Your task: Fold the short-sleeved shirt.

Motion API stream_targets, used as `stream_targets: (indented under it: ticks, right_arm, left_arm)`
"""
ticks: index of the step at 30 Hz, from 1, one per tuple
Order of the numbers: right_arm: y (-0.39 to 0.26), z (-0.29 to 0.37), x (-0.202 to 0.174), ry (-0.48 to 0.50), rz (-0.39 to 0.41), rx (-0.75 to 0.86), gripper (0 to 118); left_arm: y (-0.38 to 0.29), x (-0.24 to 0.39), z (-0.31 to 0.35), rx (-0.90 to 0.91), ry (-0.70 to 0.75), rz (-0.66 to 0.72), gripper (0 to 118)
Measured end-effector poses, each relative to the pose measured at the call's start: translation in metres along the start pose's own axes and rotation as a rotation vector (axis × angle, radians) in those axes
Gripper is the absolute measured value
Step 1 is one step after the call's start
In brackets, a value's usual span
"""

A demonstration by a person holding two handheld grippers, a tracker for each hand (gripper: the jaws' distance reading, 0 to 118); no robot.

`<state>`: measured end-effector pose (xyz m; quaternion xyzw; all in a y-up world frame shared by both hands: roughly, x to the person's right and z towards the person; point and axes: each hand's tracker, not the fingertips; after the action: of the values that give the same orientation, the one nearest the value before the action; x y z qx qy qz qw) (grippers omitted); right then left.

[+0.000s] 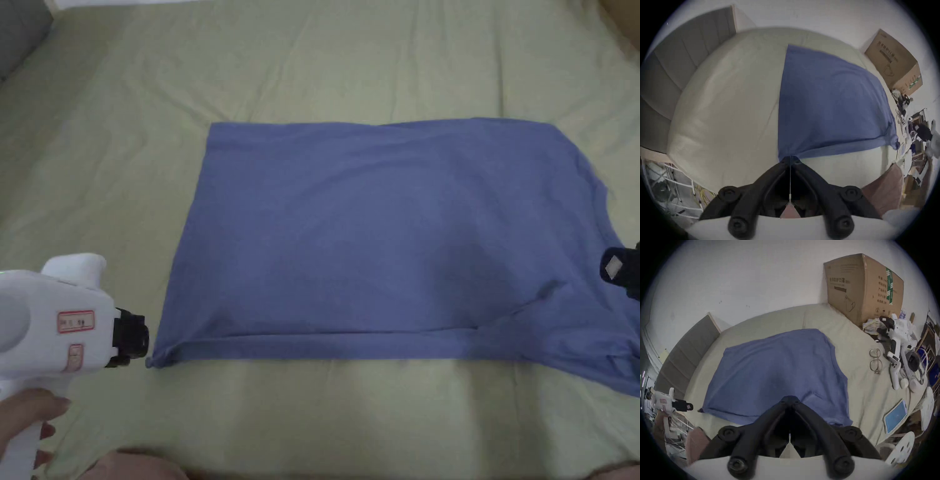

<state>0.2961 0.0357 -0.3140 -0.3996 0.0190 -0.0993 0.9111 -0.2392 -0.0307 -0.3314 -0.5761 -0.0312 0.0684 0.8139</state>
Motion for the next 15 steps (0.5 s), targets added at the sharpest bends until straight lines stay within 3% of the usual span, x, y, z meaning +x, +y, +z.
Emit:
stream_targets:
  ticks: [1,2,3,4,5,6,13,15]
  right_arm:
    - [-0.002,-0.002,0.001,-0.002,0.002,-0.014,1]
    - [-0.004,-0.004,0.003,-0.001,0.001,-0.025,1]
    - [-0.005,-0.005,0.004,0.001,-0.003,-0.034,1]
    - [-0.006,-0.006,0.005,0.005,-0.010,-0.047,1]
    - [-0.008,-0.008,0.007,0.005,-0.018,-0.056,1]
    - [-0.010,-0.009,0.011,0.003,-0.024,-0.066,1]
    - [-0.012,-0.017,0.023,-0.010,-0.070,-0.104,1]
    - [-0.012,-0.017,0.027,-0.009,-0.080,-0.106,1]
  left_arm:
    - [0.005,-0.005,-0.007,-0.017,-0.012,0.033,5]
    - [0.006,-0.011,-0.016,-0.032,-0.024,0.060,21]
    - [0.007,-0.016,-0.022,-0.031,-0.040,0.091,68]
    - [0.009,-0.021,-0.028,-0.039,-0.048,0.120,106]
    - [0.011,-0.020,-0.033,-0.043,-0.043,0.125,118]
    - [0.010,-0.021,-0.040,-0.040,-0.041,0.127,111]
    - [0.012,-0.007,-0.083,-0.092,0.061,0.057,110]
    - [0.008,0.002,-0.092,-0.111,0.123,-0.015,101]
